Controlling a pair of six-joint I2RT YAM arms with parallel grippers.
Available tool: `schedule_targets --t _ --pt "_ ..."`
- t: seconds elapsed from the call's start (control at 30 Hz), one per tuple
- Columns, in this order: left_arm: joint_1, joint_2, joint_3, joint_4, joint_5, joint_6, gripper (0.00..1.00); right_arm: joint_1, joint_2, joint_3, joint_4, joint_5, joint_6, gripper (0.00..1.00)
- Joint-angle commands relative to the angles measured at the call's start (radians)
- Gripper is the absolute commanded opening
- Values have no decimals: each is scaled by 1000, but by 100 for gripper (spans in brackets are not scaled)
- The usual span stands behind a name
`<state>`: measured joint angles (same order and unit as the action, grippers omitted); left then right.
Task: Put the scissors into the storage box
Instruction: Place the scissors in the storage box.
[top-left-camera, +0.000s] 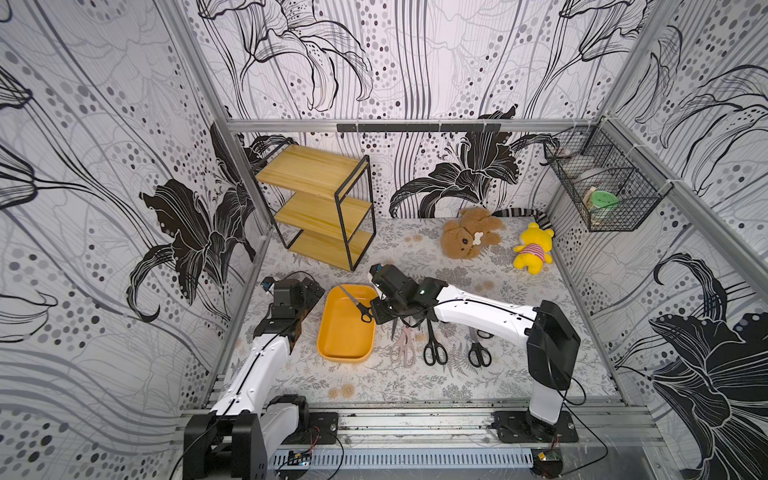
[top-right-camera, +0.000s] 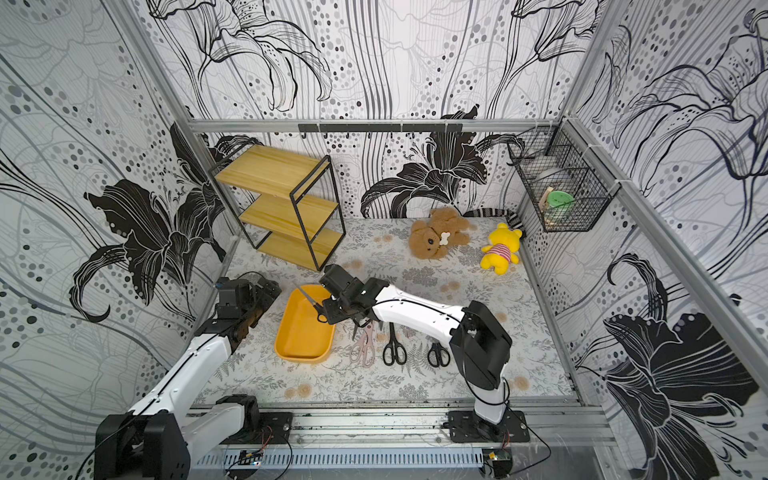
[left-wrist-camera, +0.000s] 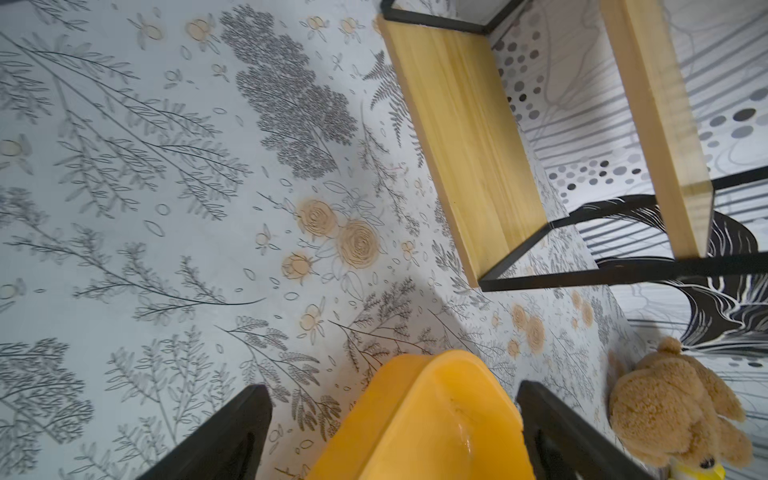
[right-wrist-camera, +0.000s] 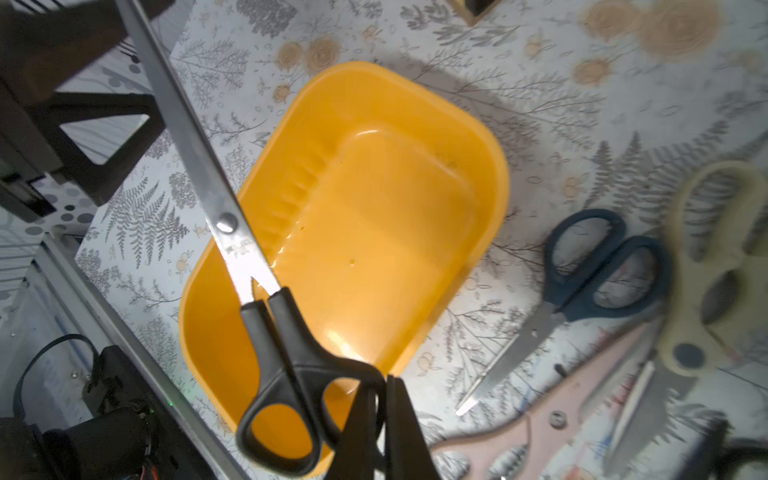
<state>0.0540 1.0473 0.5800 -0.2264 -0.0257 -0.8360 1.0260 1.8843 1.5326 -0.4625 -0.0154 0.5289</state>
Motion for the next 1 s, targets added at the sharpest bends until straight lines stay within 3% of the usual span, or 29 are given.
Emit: schedule_targets --t 0.0,0.27,0.5,0.83,0.97 --pt "44 -21 -17 -28 -13 33 97 26 57 45 26 -4 73 0" --pt "103 -51 -37 -43 7 48 97 28 141 92 50 60 218 0" --pt "103 -61 -48 -31 40 51 97 29 237 214 -20 53 244 0" --pt "104 -51 -55 -19 78 79 98 28 217 158 -55 92 327 0" --pt "102 -52 -57 -18 82 82 97 28 241 181 -73 77 332 6"
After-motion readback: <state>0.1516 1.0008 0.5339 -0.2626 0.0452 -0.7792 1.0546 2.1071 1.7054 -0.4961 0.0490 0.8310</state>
